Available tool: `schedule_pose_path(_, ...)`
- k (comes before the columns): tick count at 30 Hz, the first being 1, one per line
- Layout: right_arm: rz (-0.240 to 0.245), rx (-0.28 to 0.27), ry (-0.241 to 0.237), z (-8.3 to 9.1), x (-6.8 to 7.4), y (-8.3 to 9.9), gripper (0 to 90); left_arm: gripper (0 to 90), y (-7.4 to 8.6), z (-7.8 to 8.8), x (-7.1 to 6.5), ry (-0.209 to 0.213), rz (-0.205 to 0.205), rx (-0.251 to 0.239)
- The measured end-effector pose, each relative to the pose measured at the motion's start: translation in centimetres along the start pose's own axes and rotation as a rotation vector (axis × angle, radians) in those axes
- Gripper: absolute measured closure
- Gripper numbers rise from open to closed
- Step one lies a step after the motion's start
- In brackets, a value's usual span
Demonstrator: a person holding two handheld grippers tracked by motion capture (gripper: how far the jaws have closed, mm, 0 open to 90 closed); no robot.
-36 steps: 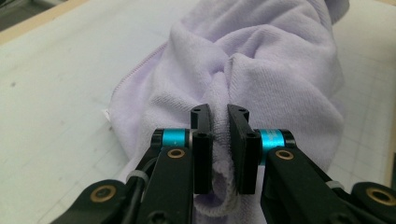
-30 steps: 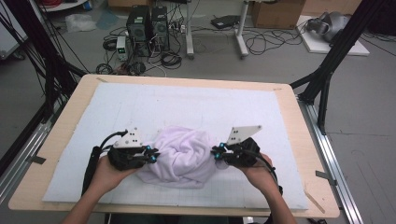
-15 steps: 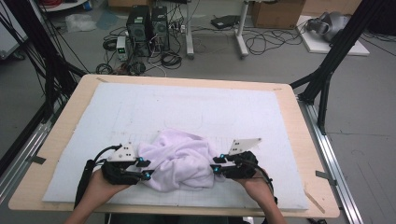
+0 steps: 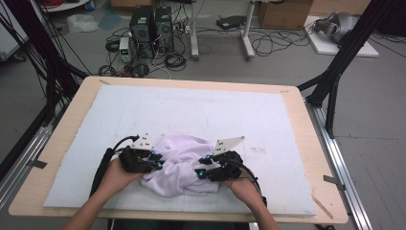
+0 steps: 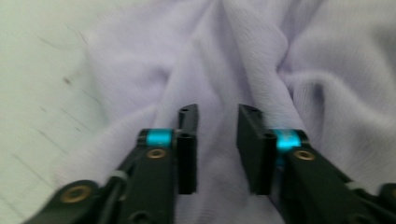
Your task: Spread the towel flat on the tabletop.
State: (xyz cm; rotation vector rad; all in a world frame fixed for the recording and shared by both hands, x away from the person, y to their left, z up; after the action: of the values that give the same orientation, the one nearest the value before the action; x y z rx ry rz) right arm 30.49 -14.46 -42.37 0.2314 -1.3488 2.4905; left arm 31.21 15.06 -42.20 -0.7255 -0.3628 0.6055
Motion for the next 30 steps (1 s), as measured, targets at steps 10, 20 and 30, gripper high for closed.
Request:
schedule_pose_path(10, 0.068, 0.004, -0.056, 1.1, 1.8, 1.0, 79.6, 89.7, 2.2, 1.2, -1.7, 0.035, 0.004, -0.004)
schedule_pose_path(20, 0.067, 0.030, -0.140, 1.5, 4.9, 2.6, 79.3, 89.7, 4.4, 4.5, -4.1, 0.077, 0.004, -0.031)
schedule_pose_path(30, 0.068, -0.063, 0.009, 5.1, 2.7, 0.1, 55.8, 64.1, 1.8, 5.1, -1.7, 0.013, 0.025, -0.111)
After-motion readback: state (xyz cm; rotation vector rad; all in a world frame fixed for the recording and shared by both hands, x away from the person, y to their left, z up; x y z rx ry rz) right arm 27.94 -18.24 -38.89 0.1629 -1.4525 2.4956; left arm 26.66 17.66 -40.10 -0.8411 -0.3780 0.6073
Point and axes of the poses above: each handheld gripper's, and its own axes: z roughly backward along the jaws, y roughly out of its underside, x roughly to its left, the point moved 1 cm from there along -z, roughly forward along the jaws, and after that the axes turned 11 degrees about -y, right-handed, at the moved point
